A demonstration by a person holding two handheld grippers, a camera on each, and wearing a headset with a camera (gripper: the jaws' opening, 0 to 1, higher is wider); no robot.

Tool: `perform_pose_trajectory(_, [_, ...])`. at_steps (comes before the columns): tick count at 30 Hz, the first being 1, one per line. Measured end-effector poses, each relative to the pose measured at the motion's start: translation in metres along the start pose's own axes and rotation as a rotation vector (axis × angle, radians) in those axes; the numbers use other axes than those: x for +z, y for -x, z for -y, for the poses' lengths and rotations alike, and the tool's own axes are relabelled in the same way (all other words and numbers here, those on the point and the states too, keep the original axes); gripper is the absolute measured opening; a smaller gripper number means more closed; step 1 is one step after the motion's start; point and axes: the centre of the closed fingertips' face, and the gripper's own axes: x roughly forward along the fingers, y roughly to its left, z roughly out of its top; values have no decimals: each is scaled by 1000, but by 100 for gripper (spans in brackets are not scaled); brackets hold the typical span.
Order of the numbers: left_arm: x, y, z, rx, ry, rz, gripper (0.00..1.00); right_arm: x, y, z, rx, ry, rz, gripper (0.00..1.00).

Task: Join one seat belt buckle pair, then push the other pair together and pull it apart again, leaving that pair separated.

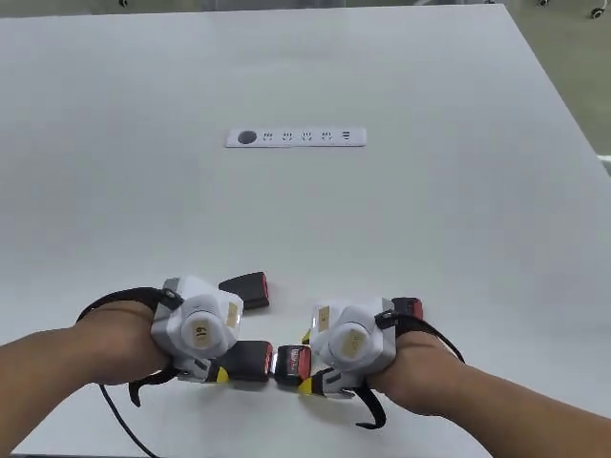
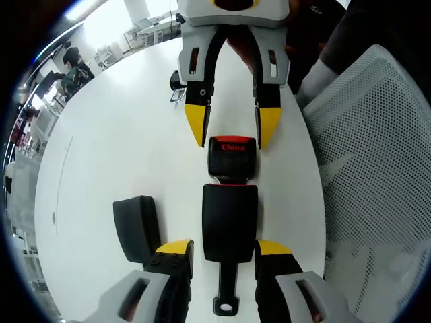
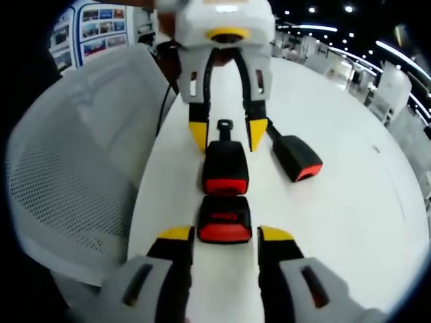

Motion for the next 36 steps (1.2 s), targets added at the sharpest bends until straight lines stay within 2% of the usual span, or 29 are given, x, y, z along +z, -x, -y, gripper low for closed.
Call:
perform_pose_trajectory(2, [3, 9, -4, 12, -14, 6, 40, 5, 6, 2, -13, 26, 13, 40])
perform_pose_trajectory(4, [7, 19, -14, 41, -26, 20, 40, 7, 14, 5, -22, 30, 18, 40])
perform_pose_trajectory(7, [11, 25, -36, 80, 36, 58, 41, 5, 24, 11, -40, 40, 25, 39])
perform_pose_trajectory(12, [2, 20, -65, 135, 62, 23, 41, -26, 44, 31, -90, 10, -17, 36])
perform_pose_trajectory(14, [-1, 14, -71, 131, 58, 17, 44, -36, 54, 39, -108, -3, -18, 35])
perform_pose_trajectory(16, [-4, 10, -77, 125, 61, 6, 45, -49, 64, 47, -133, -7, -40, 35])
perform_pose_trajectory(19, [1, 9, -85, 125, 94, 14, 47, -71, 78, 60, -167, -35, -65, 35])
perform_pose_trajectory(22, [5, 8, -98, 141, 128, 32, 48, -90, 90, 70, -187, -65, -88, 35])
perform_pose_trajectory(24, [6, 5, -98, 124, 141, 38, 49, -103, 94, 75, -193, -73, -109, 35])
perform_pose_trajectory(25, [4, 1, -103, 110, 147, 34, 50, -110, 97, 77, -197, -75, -120, 36])
perform_pose_trajectory(26, [2, -2, -103, 102, 149, 27, 50, -113, 98, 78, -200, -76, -126, 37])
perform_pose_trajectory(28, [-1, -7, -96, 72, 140, 4, 51, -121, 99, 81, -204, -81, -135, 38])
perform_pose_trajectory(31, [-5, -13, -88, 37, 146, -19, 47, -126, 98, 82, -196, -87, -141, 39])
perform_pose_trajectory(36, [-6, -18, -90, 43, 118, -30, 45, -128, 89, 84, -172, -86, -149, 38])
